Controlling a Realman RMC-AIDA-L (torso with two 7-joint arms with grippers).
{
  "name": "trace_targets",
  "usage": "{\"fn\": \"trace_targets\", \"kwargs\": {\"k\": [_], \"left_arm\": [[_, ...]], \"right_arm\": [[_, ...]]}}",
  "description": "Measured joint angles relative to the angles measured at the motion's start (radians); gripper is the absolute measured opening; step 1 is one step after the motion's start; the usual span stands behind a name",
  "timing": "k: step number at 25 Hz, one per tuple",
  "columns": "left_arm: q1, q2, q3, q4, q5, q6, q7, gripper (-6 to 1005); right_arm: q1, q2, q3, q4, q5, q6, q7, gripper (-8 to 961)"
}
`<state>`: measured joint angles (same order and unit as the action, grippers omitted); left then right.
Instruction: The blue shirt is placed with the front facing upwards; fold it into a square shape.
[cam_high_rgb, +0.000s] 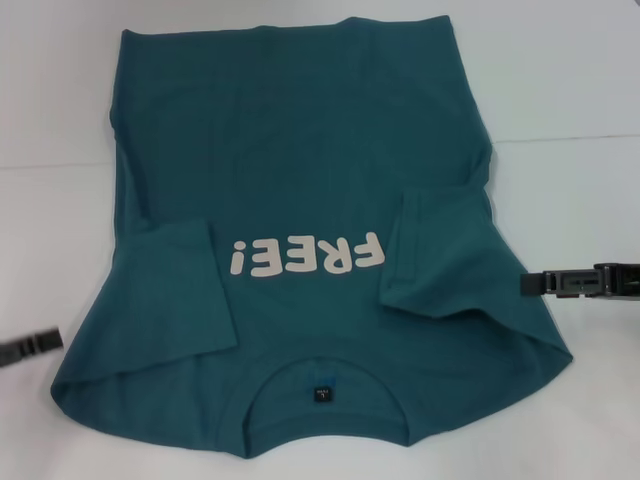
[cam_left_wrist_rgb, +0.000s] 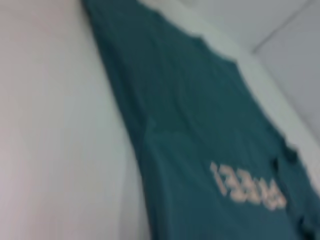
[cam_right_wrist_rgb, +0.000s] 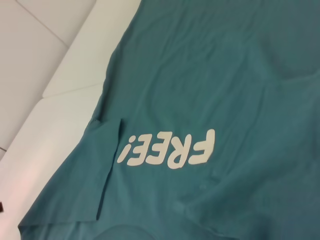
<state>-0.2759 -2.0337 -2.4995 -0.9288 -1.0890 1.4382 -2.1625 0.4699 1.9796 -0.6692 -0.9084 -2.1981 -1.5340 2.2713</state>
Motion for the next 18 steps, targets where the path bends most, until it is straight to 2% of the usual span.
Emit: {"fn": "trace_targets", "kwargs": {"k": [6, 18], "left_arm": [[-0.021, -0.026, 0.004, -0.016, 0.106, -0.02, 0.021, 957], [-0.045, -0.04, 0.009, 0.007, 0.167, -0.07, 0.038, 946]], "right_arm": [[0.026, -0.025, 0.01, 0.09, -0.003, 0.02, -0.058, 934], [0.043, -0.025, 0.009, 0.1, -0.005, 0.028, -0.077, 935]]}}
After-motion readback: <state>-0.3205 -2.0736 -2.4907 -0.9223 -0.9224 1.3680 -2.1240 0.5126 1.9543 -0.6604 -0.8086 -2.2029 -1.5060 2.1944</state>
